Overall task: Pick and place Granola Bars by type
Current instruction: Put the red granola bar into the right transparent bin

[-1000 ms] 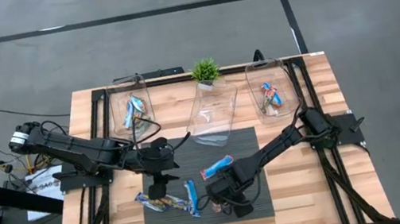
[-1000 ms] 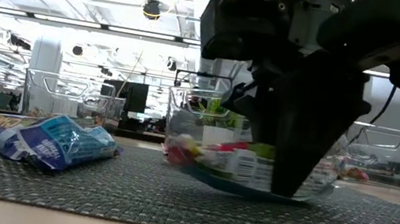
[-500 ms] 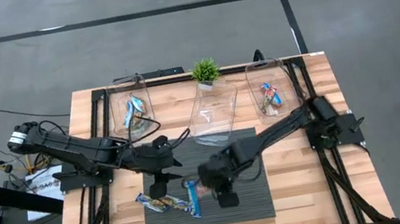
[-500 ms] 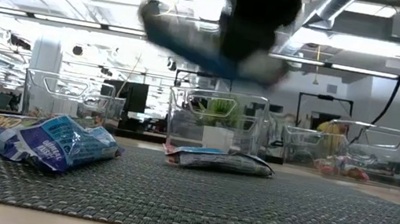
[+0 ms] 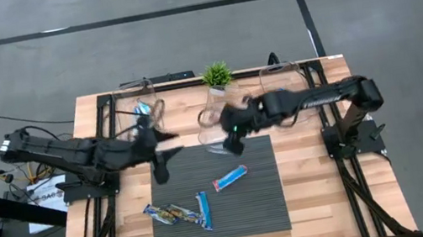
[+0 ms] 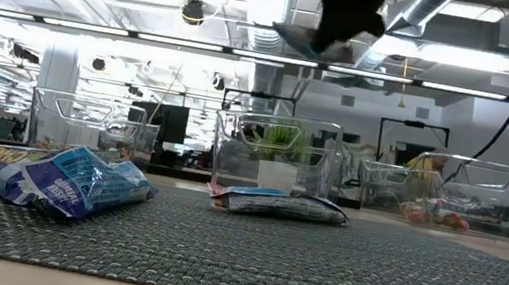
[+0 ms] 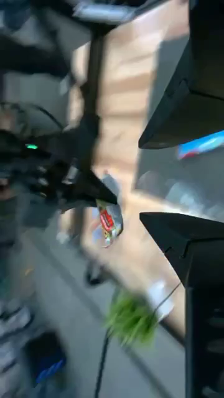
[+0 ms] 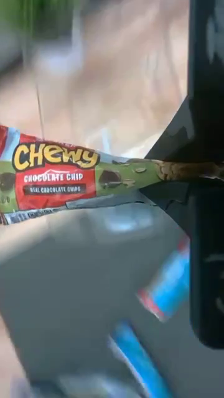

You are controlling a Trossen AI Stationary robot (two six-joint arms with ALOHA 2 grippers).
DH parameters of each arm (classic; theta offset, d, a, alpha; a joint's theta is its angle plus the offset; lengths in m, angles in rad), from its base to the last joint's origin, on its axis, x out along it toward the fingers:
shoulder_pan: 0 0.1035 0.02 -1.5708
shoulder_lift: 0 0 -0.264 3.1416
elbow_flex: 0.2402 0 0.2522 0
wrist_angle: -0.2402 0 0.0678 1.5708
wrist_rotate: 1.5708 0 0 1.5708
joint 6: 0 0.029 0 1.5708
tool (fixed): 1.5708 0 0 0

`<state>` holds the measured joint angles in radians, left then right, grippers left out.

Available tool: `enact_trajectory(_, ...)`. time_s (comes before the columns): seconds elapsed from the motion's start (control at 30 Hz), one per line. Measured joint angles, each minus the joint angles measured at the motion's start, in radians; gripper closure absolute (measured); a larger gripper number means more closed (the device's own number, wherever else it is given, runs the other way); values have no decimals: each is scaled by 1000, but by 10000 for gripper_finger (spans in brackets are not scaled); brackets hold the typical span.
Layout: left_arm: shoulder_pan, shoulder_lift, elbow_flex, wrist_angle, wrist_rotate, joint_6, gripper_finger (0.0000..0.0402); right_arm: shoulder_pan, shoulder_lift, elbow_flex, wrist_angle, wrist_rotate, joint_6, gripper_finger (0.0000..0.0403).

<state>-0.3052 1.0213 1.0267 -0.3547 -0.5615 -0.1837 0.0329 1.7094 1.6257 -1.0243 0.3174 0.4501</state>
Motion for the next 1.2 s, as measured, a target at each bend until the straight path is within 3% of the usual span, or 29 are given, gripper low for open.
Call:
enact_trajectory(0.2,37,-65,1,34,-16,46,233,-150,-63,-18,-239,145,131,381)
enact_trajectory(0.37,64,-74,1,29,38,46,233,-265,-144,-145,-359,174,240,386)
enact_trajectory(0.57,83,-63,0,12,86,46,233,-368,-279,-378,-274,82,315,394)
enact_trajectory(0.73,93,-64,0,-2,94,43,233,-428,-353,-508,-229,38,370,358)
enact_trajectory(1.03,113,-64,0,-1,96,22,233,-481,-366,-537,-164,-24,300,260)
enact_trajectory(1.2,113,-64,0,-19,113,15,233,-403,-405,-535,60,-102,159,214)
